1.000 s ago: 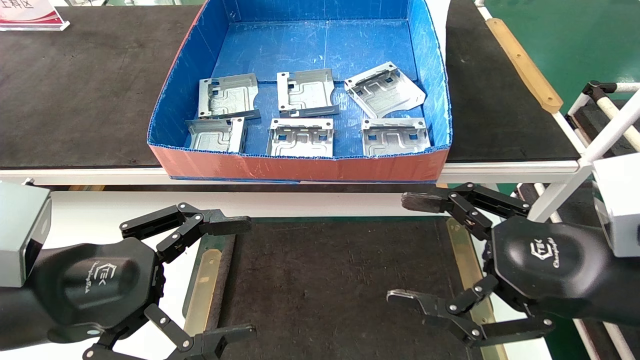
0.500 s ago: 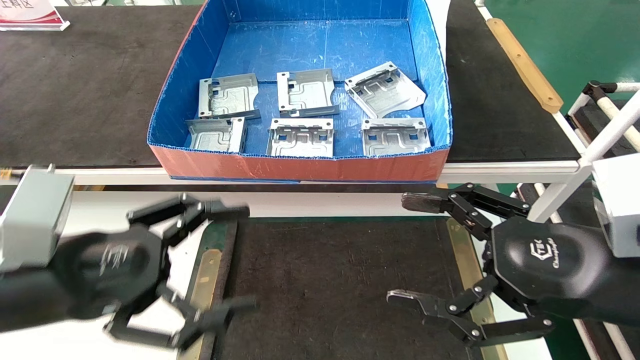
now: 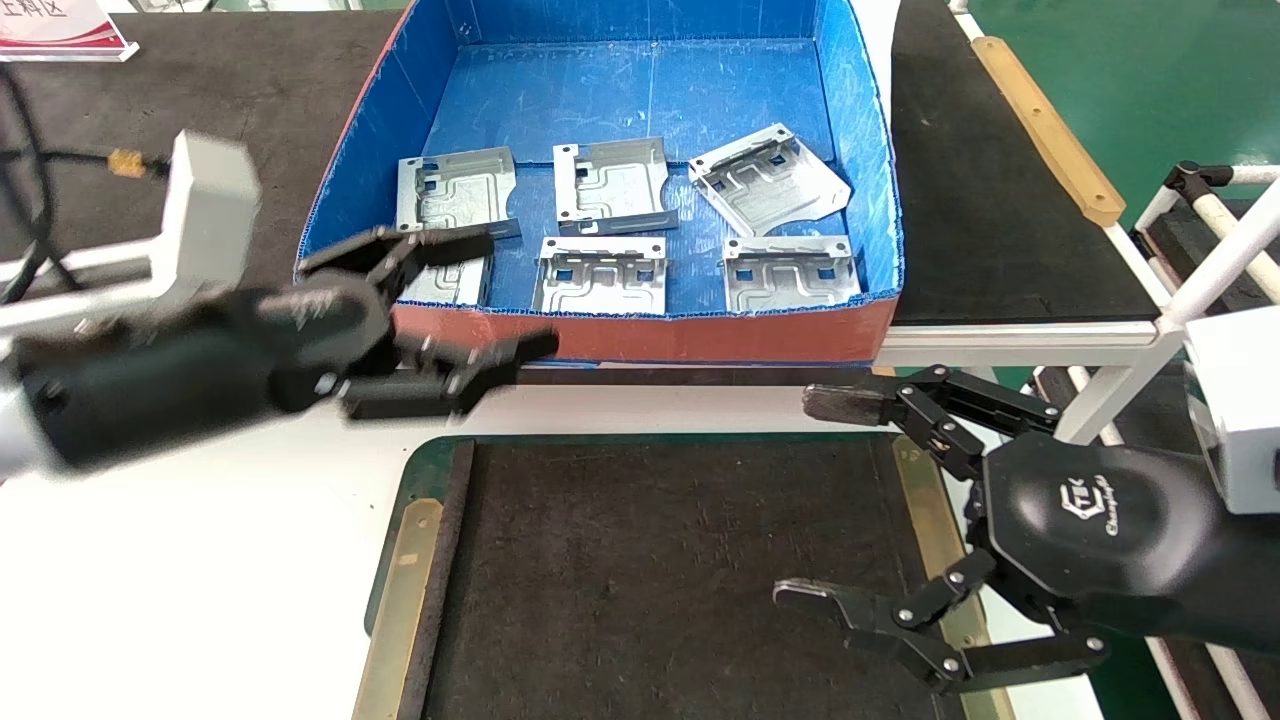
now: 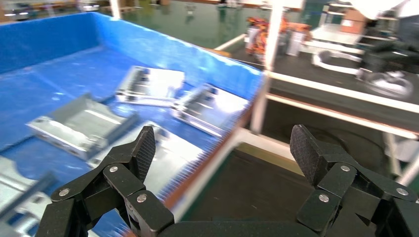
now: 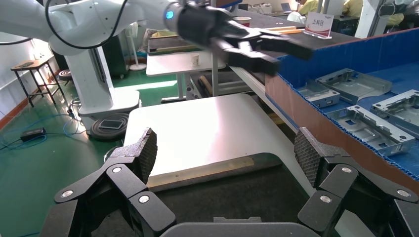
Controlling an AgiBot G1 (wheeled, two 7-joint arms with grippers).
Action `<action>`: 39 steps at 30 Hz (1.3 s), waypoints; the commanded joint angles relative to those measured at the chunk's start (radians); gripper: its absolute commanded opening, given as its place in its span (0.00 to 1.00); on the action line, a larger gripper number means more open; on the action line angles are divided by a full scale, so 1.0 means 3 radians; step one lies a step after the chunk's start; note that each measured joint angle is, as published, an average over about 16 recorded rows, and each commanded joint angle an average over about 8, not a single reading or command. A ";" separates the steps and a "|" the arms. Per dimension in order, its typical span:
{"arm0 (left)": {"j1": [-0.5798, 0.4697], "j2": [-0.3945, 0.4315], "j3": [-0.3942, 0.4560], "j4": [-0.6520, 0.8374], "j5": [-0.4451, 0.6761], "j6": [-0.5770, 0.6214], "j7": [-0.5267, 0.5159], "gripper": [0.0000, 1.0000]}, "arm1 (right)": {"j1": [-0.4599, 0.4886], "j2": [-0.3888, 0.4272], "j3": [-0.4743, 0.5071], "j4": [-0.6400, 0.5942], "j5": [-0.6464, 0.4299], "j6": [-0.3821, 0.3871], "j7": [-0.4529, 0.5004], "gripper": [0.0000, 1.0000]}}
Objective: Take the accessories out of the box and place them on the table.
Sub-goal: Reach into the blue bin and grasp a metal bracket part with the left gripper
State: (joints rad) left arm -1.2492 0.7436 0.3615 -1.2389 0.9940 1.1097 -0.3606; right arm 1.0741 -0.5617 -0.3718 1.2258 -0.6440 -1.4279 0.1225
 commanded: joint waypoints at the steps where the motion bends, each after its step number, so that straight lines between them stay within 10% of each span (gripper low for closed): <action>1: -0.0087 0.0072 0.0043 0.0031 0.0101 -0.0126 -0.0071 1.00 | 0.0000 0.0000 0.0000 0.0000 0.0000 0.0000 0.0000 1.00; 39: -0.1363 0.1675 0.1082 0.1764 0.2282 -0.1816 -0.1365 1.00 | 0.0000 0.0000 0.0000 0.0000 0.0000 0.0000 0.0000 1.00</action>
State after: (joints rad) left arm -1.6562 1.2411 0.6844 -0.7146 1.6761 0.5691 -0.7696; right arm 1.0742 -0.5617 -0.3718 1.2258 -0.6440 -1.4279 0.1225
